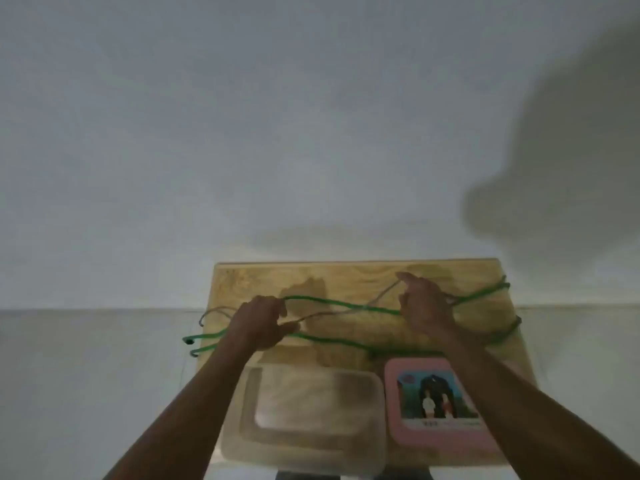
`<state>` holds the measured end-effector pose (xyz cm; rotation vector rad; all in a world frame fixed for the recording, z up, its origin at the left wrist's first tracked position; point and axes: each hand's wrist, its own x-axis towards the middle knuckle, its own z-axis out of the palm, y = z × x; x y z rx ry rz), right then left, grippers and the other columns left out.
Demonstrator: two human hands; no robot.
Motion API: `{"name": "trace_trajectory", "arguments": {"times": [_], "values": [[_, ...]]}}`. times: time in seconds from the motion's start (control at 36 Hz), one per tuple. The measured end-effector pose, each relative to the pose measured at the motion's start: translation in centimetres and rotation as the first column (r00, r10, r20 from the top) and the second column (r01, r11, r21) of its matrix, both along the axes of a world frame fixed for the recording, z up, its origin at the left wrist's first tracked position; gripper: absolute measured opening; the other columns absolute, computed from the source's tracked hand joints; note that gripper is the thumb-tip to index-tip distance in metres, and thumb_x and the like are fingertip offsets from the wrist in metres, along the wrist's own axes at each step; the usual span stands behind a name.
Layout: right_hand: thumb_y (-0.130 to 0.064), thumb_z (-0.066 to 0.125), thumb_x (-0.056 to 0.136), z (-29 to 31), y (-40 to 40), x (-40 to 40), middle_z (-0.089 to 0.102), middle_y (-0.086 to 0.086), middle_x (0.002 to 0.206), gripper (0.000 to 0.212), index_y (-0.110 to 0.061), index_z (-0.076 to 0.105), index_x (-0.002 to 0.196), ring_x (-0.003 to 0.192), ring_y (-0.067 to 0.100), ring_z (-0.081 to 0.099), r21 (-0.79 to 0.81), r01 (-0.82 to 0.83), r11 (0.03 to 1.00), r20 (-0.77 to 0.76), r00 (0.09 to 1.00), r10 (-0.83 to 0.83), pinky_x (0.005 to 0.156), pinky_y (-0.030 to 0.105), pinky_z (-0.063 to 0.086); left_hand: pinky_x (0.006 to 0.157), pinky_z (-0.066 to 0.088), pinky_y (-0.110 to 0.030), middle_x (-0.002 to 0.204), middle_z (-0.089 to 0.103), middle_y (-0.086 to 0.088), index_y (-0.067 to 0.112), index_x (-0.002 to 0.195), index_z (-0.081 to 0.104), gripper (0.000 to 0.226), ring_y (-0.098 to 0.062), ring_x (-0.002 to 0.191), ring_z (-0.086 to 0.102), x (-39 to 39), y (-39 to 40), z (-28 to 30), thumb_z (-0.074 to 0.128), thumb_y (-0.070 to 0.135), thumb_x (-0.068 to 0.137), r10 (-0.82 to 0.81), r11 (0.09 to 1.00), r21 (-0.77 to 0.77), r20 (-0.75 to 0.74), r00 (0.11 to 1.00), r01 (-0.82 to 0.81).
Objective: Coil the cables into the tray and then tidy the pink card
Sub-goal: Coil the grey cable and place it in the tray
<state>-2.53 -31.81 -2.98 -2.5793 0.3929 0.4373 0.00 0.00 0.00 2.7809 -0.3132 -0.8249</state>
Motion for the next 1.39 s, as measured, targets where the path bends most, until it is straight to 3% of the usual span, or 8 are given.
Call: {"name": "trace_trajectory", "arguments": {"times": [0.14,0.31,0.44,0.53,0.81,0.97,1.17,1.39], "values": [[-0.016,0.046,0.095,-1.1,0.7,0.7,0.052,0.004,0.147,0.060,-0.042,0.037,0.148,0.130,0.028,0.053,-0.066,-0.020,0.998,-0.157,0.988,0.010,0.101,0.042,0.049,0.088,0.057,-0.041,0.115,0.071,-0.004,0.023,0.110,0.072,0.037,-0.025,0.103,0.067,0.7,-0.7,-0.9,0.065,0.053,0.090,-0.076,0.992,0.084,-0.153,0.985,0.090],[-0.013,0.044,0.091,-3.0,0.4,1.3,0.057,0.010,0.140,0.045,-0.030,0.059,0.130,0.125,0.031,0.056,-0.070,-0.036,0.997,-0.168,0.986,0.023,0.102,0.041,0.047,0.091,0.053,-0.041,0.123,0.065,-0.014,0.010,0.117,0.071,0.037,-0.031,0.113,0.061,1.2,-1.1,-0.9,0.056,0.039,0.101,-0.126,0.983,0.104,-0.202,0.971,0.149],[-0.013,0.053,0.096,-0.7,0.5,1.3,0.065,0.011,0.118,0.023,-0.020,0.066,0.114,0.107,0.034,0.062,-0.099,0.034,0.994,-0.007,0.999,-0.035,0.078,0.035,0.049,0.085,0.051,-0.040,0.108,0.070,-0.020,0.002,0.099,0.075,0.046,-0.035,0.100,0.065,1.5,-0.6,1.6,0.049,0.039,0.104,-0.054,0.999,-0.012,-0.213,0.975,0.053],[-0.016,0.057,0.095,1.9,0.2,1.7,0.064,0.011,0.120,0.022,-0.019,0.067,0.115,0.113,0.035,0.060,-0.066,0.123,0.990,0.192,0.975,-0.108,0.084,0.040,0.051,0.083,0.051,-0.041,0.097,0.074,-0.018,0.000,0.090,0.074,0.045,-0.035,0.094,0.066,2.3,-0.5,4.0,0.049,0.035,0.105,0.004,0.996,-0.086,-0.101,0.995,-0.012],[-0.010,0.058,0.092,14.2,1.0,3.0,0.059,0.011,0.129,0.030,-0.014,0.064,0.121,0.130,0.031,0.050,0.073,0.103,0.992,0.750,0.650,-0.123,0.096,0.039,0.049,0.063,0.050,-0.048,0.068,0.064,-0.015,0.004,0.074,0.058,0.039,-0.038,0.066,0.060,4.1,-1.3,13.7,0.055,0.030,0.103,0.132,0.953,-0.301,0.469,0.873,0.018],[-0.010,0.058,0.092,21.1,2.1,1.5,0.063,0.004,0.118,0.027,-0.015,0.064,0.117,0.117,0.024,0.057,0.130,-0.013,0.991,0.886,0.451,-0.110,0.085,0.017,0.038,0.060,0.050,-0.050,0.066,0.063,-0.016,0.002,0.074,0.055,0.044,-0.039,0.061,0.058,2.2,-3.0,19.2,0.050,0.033,0.105,0.230,0.923,-0.379,0.681,0.695,0.066],[-0.023,0.063,0.093,30.1,3.4,-0.3,0.071,-0.003,0.096,0.016,-0.015,0.069,0.106,0.088,0.012,0.065,0.255,-0.169,0.952,0.934,0.297,-0.197,0.074,0.028,0.053,0.067,0.034,-0.028,0.086,0.073,-0.011,0.001,0.088,0.068,0.045,-0.032,0.079,0.064,-0.8,-3.7,26.2,0.046,0.035,0.107,0.473,0.835,-0.550,0.738,0.480,0.023],[-0.026,0.063,0.089,38.0,2.4,-1.7,0.074,-0.001,0.088,0.015,-0.014,0.067,0.097,0.076,0.008,0.067,0.345,-0.245,0.906,0.937,0.152,-0.316,0.060,0.027,0.053,0.064,0.038,-0.030,0.058,0.049,0.012,0.008,0.089,0.072,0.046,-0.004,0.052,0.045,-2.8,-3.5,32.1,0.047,0.045,0.104,0.678,0.659,-0.752,0.603,0.421,0.016]]}}
